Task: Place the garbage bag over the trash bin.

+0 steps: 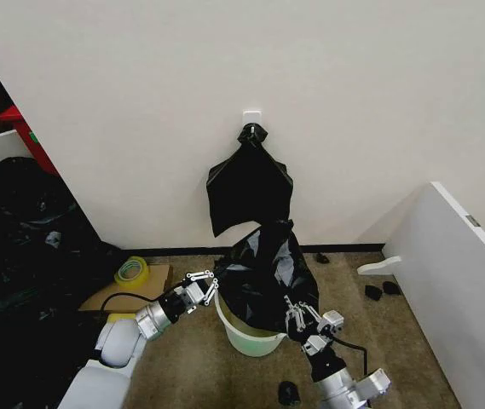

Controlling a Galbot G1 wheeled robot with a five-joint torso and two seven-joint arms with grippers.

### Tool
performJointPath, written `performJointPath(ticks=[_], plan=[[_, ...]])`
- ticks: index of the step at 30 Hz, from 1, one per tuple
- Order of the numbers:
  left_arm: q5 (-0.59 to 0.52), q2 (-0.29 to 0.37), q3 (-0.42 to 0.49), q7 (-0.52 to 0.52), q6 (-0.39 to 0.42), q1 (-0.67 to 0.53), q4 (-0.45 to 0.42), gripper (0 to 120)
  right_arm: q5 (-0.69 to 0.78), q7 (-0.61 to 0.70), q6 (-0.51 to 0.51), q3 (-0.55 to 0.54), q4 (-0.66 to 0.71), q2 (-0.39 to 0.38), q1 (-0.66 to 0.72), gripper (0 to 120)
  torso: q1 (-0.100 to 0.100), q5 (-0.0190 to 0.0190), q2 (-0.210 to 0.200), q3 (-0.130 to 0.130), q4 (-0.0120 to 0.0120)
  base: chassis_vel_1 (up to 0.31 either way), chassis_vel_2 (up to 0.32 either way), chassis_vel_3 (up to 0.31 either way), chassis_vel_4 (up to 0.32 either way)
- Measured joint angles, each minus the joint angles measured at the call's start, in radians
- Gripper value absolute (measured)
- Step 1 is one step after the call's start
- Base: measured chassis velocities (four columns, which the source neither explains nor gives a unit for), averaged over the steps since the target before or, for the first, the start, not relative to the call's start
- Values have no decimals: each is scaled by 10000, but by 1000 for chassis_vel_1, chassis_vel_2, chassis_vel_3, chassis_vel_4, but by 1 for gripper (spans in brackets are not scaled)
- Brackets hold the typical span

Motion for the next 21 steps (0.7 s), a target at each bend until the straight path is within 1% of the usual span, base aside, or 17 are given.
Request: performJointPath(ticks=[3, 4, 5, 7, 8, 9, 10, 12, 13, 18, 20, 21], plan=[[-1102, 122, 61, -154, 42, -14, -110, 0, 4, -459, 162, 62, 216, -8, 17, 0, 0, 0, 0, 0, 1, 0, 0, 0, 0], [-1102, 122, 61, -154, 42, -14, -110, 0, 4, -459, 162, 62, 216, -8, 17, 0, 0, 0, 0, 0, 1, 0, 0, 0, 0], [-1793, 177, 75, -132, 124, -28, -206, 0, 18, -730, 254, 117, 358, -26, 6, 0, 0, 0, 0, 0, 1, 0, 0, 0, 0], [-2500, 212, 76, 21, 246, -51, -331, 0, 26, -1086, 366, 197, 488, -49, -24, 0, 0, 0, 0, 0, 0, 0, 0, 0, 0], [-2666, 218, 74, 83, 280, -59, -360, 0, 27, -1159, 390, 214, 514, -54, -31, 0, 0, 0, 0, 0, 0, 0, 0, 0, 0], [-3119, 225, 64, 266, 372, -91, -437, 0, 49, -1408, 468, 274, 603, -64, -50, 0, 0, -1, 0, 0, 0, 0, 0, 0, 0], [-3119, 225, 64, 266, 372, -91, -437, 0, 49, -1408, 468, 274, 603, -64, -50, 0, 0, -1, 0, 0, 0, 0, 0, 0, 0], [-3866, 227, 87, 405, 630, -139, -619, 0, 171, -1721, 522, 376, 712, -67, -32, 0, 0, 0, 0, 0, 0, 0, 0, 0, 0], [-3866, 227, 87, 405, 630, -139, -619, 0, 171, -1721, 522, 376, 712, -67, -32, 0, 0, 0, 0, 0, 0, 0, 0, 0, 0], [-5034, 201, 210, 349, 1250, -178, -1115, 0, 276, -1751, 464, 580, 936, -172, 102, 0, 0, 1, 0, 0, 0, 0, 0, 0, 0], [-5109, 200, 216, 338, 1298, -178, -1154, 0, 285, -1749, 452, 592, 966, -184, 106, 0, 0, 1, 0, 0, 0, 0, 0, 0, 0], [-5339, 197, 230, 326, 1449, -177, -1265, 0, 328, -1739, 413, 624, 1075, -216, 107, 0, 0, 0, 0, 0, 0, 0, 0, 0, 0]])
